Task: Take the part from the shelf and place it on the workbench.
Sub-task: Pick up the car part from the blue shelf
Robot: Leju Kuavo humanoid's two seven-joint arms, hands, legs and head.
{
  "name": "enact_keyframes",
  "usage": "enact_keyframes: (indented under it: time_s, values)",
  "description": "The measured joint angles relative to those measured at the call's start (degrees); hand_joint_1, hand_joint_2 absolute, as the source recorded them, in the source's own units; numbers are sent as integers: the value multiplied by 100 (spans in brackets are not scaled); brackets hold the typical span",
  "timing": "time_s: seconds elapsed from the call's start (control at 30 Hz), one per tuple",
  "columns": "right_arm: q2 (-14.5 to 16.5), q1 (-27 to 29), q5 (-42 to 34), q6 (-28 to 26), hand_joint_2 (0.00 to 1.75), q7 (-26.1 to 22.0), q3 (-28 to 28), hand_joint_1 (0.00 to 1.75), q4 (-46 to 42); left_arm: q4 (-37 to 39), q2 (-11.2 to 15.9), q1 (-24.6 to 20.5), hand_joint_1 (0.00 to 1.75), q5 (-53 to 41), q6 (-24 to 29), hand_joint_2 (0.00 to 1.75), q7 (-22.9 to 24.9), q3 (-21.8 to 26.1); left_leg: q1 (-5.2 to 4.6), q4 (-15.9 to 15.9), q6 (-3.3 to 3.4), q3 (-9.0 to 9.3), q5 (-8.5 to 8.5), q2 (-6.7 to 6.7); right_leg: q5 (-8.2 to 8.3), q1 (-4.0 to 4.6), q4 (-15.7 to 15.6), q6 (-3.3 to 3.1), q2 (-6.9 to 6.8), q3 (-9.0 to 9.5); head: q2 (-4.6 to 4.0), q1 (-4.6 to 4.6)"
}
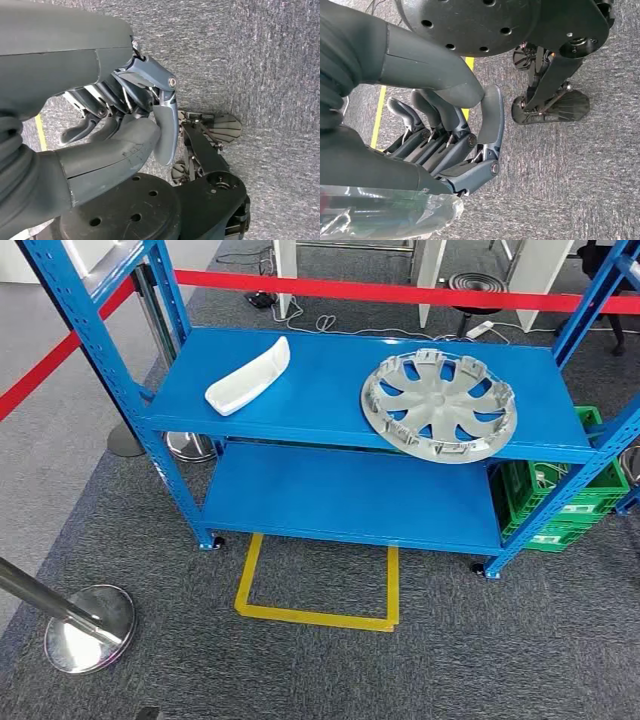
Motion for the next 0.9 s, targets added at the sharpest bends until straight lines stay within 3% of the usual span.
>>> enact_keyframes:
  time_s: [0.17,0.5,0.53,0.57,0.63,0.67,0.7,0.87,0.9]
  values:
    - [-43,116,-25,30,175,-118,-1,175,-131,-188,-148,238,175,35,2,175,11,241,0,0,0,9,0,1,1,-1,0,0,2,24,0,1]
    - [-59,459,-108,84,175,-277,-48,171,-1120,-1578,-624,757,175,18,-71,175,10,911,-2,0,0,2,-4,0,-3,-2,-2,0,0,-24,0,1]
    - [-59,492,-132,80,175,-285,-50,128,-1253,-1721,-667,812,175,21,-68,175,6,962,-2,0,0,2,-3,0,-2,-2,-2,0,0,-22,0,1]
    - [-59,524,-158,71,175,-295,-51,84,-1388,-1857,-711,864,175,26,-63,131,2,1013,-1,0,0,3,-1,0,-1,-2,-1,0,0,-16,1,0]
    - [-59,586,-225,41,175,-327,-54,0,-1690,-2120,-793,968,95,48,-42,44,-7,1107,-1,0,1,3,2,0,2,-2,-1,2,0,8,1,-1]
    - [-59,616,-261,21,175,-349,-55,0,-1846,-2255,-834,1019,52,68,-28,0,-14,1151,-2,0,2,2,3,0,3,-2,-1,2,0,20,2,-1]
    - [-59,642,-296,-2,175,-373,-55,0,-2010,-2385,-869,1068,8,89,-14,0,-24,1192,-2,0,3,2,4,0,3,-2,-1,3,0,26,1,0]
    - [-59,701,-360,-207,175,-595,-53,0,-2879,-3002,-1040,1284,2,209,31,0,-102,1386,-9,4,10,2,1,0,8,-13,-5,11,0,27,1,0]
    - [-59,705,-356,-258,175,-649,-51,0,-3052,-3115,-1069,1327,0,226,32,44,-111,1422,-15,6,15,2,-1,0,10,-21,-7,16,0,27,1,0]
